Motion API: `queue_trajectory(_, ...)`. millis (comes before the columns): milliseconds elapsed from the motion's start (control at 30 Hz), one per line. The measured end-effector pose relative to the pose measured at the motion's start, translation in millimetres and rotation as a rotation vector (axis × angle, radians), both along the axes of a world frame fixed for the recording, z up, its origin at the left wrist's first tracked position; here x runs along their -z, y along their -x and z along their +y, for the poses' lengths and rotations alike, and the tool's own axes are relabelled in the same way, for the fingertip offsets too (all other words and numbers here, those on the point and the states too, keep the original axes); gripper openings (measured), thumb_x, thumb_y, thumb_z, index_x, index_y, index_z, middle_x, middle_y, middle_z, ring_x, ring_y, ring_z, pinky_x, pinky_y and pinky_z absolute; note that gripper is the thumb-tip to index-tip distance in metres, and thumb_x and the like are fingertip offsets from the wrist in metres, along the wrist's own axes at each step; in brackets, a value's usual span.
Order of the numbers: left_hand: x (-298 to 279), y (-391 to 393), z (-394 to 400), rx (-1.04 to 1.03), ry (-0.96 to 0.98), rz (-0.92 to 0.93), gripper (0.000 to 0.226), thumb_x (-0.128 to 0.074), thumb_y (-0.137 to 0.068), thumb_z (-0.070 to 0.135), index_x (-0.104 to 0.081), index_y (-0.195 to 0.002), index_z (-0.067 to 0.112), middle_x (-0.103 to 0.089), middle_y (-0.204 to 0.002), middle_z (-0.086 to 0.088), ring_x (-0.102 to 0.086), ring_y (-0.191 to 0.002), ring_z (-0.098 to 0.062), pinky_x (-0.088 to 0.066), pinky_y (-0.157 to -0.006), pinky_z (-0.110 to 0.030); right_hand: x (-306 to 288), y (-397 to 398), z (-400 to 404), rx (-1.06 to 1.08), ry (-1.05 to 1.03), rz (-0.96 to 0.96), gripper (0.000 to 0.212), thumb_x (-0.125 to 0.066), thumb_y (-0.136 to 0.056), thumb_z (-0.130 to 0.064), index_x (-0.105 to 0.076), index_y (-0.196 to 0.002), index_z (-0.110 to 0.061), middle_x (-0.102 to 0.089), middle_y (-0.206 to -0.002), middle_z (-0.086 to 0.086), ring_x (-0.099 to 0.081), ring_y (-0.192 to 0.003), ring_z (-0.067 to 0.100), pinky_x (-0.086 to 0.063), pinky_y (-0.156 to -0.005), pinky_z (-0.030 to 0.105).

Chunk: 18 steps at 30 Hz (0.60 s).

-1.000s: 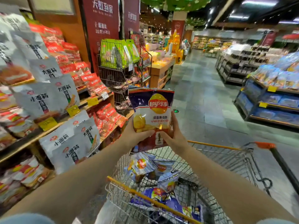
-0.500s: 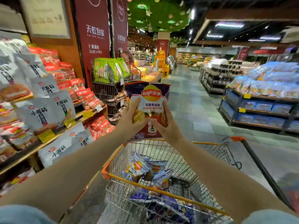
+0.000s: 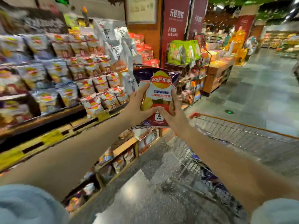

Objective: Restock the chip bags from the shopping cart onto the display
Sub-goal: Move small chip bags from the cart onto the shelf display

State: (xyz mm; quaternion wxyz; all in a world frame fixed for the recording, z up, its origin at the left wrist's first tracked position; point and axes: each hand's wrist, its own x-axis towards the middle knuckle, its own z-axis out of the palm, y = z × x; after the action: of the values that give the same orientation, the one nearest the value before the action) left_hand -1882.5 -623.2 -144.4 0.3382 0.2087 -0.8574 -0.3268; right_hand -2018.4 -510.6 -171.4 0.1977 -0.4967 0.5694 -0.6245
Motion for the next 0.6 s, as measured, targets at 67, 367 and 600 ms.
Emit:
queue_trajectory(67, -1.4, -55.7, -4.6, -0.063, -0.008, 0.008, 0.093, -0.063, -0.069, 0.073, -0.011, -0.143, 0.051, -0.037, -0.142, 0.006, -0.041, -0.130, -0.017, -0.043, -0.103, -0.042, 1.8, -45.3, -18.5, -0.081, -0.004, -0.006, 0.072, -0.059, -0.093, -0.024, -0.014, -0.146, -0.042, -0.049, -0.134, -0.013, -0.051, -0.120, 0.000, -0.049, -0.094, 0.022)
queue_trajectory(367, 0.6, -247.8, -57.8, -0.328, -0.048, 0.082, 0.089, -0.070, -0.076, 0.042, -0.018, -0.147, 0.029, -0.039, -0.134, 0.009, -0.048, -0.118, -0.005, -0.049, -0.093, -0.020, 0.1, -221.3, -122.6, -0.361, -0.033, 0.128, 0.066, -0.060, -0.090, -0.042, -0.014, -0.125, -0.073, -0.040, -0.137, -0.021, -0.040, -0.129, 0.001, -0.042, -0.107, 0.037)
queue_trajectory(600, 7.4, -365.6, -145.1, -0.569, -0.037, 0.024, 0.095, -0.067, -0.067, 0.067, -0.013, -0.143, 0.048, -0.027, -0.143, 0.007, -0.035, -0.130, -0.014, -0.041, -0.105, -0.037, -1.5, -323.0, -242.6, -0.532, -0.044, 0.214, 0.069, -0.058, -0.087, -0.052, -0.010, -0.136, -0.062, -0.042, -0.137, -0.015, -0.044, -0.125, 0.001, -0.044, -0.101, 0.025)
